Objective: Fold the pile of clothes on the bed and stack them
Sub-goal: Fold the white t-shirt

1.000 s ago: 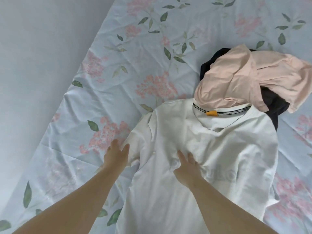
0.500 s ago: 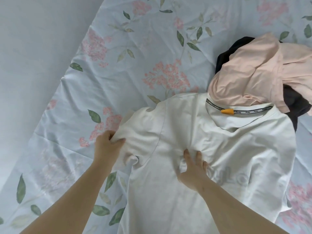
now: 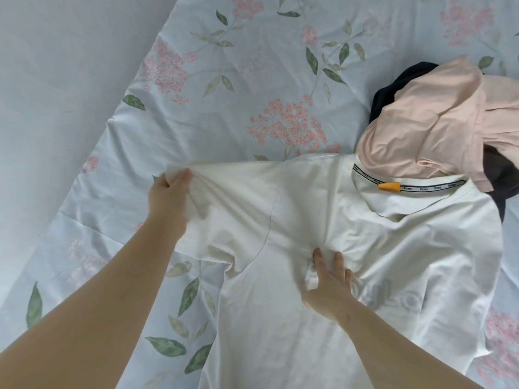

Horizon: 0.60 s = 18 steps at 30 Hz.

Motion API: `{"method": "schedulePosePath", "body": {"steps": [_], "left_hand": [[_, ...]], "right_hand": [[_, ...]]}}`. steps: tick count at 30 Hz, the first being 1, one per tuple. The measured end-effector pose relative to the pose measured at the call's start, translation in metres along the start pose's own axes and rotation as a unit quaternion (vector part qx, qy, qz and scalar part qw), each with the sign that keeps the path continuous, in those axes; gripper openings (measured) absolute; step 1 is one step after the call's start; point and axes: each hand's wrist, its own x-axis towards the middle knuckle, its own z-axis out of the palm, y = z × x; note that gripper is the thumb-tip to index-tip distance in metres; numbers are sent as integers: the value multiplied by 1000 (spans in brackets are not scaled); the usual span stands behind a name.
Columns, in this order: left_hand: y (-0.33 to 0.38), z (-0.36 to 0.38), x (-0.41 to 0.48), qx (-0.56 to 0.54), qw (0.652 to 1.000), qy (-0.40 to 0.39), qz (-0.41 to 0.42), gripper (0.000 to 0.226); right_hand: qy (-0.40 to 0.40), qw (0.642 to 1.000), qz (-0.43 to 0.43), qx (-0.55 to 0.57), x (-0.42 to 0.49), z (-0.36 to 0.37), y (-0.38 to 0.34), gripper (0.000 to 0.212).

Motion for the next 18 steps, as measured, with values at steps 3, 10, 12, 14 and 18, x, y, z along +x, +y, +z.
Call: {"method": "schedulePosePath", "body": {"steps": [3,10,12,14,18], "left_hand": [[-13,-23,10,12,998,55,18,19],[-30,-44,10,333,929,-164,-7,50],[-34,-50,7,377,909,-178,23,39],[-35,-58,3,229,957,-178,26,25],[-42,-63,-8,74,978,-196,-9,22]], "right_hand": [[9,1000,0,-6,1,2,1,90],[17,1000,7,-17,3,6,2,91],[19,1000,8,-17,2,7,2,92],[22,1000,11,-20,2,7,1,94],[26,999,9,-29,0,7,0,94]]}}
